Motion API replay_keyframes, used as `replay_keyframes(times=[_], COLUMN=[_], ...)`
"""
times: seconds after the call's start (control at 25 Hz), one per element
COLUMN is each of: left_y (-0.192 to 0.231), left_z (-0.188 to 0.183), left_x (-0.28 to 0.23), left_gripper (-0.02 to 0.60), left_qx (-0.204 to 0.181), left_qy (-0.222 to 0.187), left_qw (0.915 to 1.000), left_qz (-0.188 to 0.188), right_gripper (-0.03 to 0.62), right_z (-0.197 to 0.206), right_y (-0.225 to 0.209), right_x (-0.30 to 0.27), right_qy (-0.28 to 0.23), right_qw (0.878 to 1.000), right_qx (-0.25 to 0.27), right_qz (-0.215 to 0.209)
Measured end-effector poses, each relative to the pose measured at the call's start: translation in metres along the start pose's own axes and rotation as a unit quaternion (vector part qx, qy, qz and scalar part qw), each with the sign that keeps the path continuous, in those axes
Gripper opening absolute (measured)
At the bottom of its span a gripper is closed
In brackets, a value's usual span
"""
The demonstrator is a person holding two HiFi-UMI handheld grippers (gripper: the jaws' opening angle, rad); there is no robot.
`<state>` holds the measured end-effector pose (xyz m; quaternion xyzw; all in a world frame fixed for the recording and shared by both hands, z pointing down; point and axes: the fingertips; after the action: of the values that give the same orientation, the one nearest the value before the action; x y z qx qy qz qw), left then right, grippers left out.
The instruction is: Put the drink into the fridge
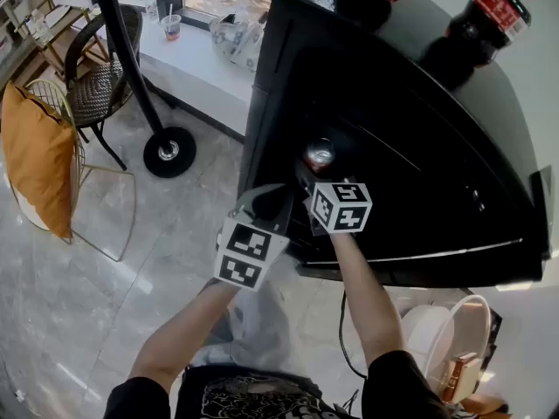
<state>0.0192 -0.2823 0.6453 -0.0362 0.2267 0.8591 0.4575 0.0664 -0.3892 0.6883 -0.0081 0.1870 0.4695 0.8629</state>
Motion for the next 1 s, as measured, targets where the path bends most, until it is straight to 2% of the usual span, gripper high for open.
replay_keyframes(times=[0.6,1.0], left_y=[0.003,-0.014], left_z=[0.007,-0.003], left_x=[-0.008,0.006], left_gripper=[0.003,0.003], left_qx=[0.000,0.006], left_qy=[0.010,0.027], left_qw=[0.9999,0.9996], left_qz=[-0.002,0.003], right_gripper=[0.336,0.341], right_z=[0.011,0.001], right_y=[-0.008,-0.009], right_x=[-0.018,0.013], right_qy=[-0.005,0.008], right_qw=[1.000,1.000], right_qx=[-0.004,-0.023], right_qz=[0.009,0.014])
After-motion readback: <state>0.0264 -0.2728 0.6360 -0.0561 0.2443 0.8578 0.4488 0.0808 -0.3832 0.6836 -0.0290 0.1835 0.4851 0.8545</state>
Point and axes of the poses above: the fingertips, and each gripper's own axes: x backward along the fingers, y to its left, z out of its underside, and after that the axes turned 13 degrees about x, right-handed
